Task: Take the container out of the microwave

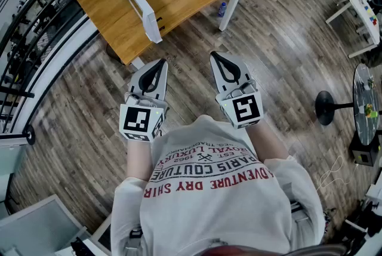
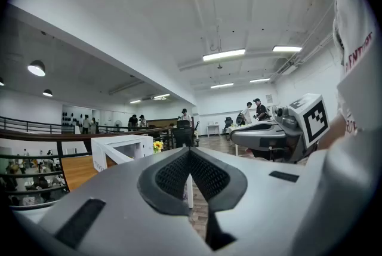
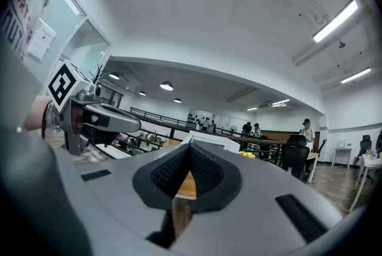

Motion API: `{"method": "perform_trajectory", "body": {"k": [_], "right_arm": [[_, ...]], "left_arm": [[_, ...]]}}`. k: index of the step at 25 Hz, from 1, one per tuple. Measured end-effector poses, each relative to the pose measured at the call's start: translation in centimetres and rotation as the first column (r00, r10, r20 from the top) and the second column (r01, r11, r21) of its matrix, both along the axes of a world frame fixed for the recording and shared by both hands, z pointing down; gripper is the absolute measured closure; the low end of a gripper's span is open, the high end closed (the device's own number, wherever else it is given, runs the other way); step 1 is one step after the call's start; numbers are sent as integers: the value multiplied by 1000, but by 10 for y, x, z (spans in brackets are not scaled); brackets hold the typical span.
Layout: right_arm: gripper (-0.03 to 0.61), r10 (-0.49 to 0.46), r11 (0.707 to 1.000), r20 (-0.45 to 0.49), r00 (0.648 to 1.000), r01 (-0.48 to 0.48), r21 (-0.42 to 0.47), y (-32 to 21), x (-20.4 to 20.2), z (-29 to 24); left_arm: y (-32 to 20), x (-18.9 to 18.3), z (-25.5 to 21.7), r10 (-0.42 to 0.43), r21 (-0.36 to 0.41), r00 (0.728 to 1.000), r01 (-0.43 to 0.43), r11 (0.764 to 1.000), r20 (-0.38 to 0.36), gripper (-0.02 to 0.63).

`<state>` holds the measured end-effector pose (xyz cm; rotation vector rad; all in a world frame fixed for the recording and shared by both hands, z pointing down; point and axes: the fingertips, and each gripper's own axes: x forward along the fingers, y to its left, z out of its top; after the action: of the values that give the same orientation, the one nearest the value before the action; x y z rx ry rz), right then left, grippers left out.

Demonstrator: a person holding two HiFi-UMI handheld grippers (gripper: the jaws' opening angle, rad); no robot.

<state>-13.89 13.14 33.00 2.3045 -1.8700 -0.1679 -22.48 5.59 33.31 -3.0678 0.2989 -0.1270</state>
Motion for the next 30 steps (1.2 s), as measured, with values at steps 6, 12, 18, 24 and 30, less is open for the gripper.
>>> {"method": "perform_trajectory", "body": {"k": [6, 12, 18, 24, 30], "right_arm": [[551, 14, 1000, 20, 1000, -13, -19, -3, -2, 6], [551, 18, 999, 32, 999, -17, -31, -4, 0, 12], [549, -44, 998, 43, 998, 45, -33, -13, -3, 18], [324, -128, 988, 34, 991, 130, -83, -28, 11, 21], [324, -182, 980, -46, 982, 177, -91, -50, 54, 28]], "left_arm": [[-4, -1, 3, 9, 7, 1000, -9, 1000, 1, 600], [-3, -1, 7, 17, 2, 1000, -17, 1000, 6, 600], [-8, 7, 8, 0, -8, 1000, 0, 1000, 1, 600], [-15, 17, 20, -27, -15, 999, 28, 999, 36, 600], [-33, 48, 28, -109, -26, 993, 110, 994, 40, 600]]}}
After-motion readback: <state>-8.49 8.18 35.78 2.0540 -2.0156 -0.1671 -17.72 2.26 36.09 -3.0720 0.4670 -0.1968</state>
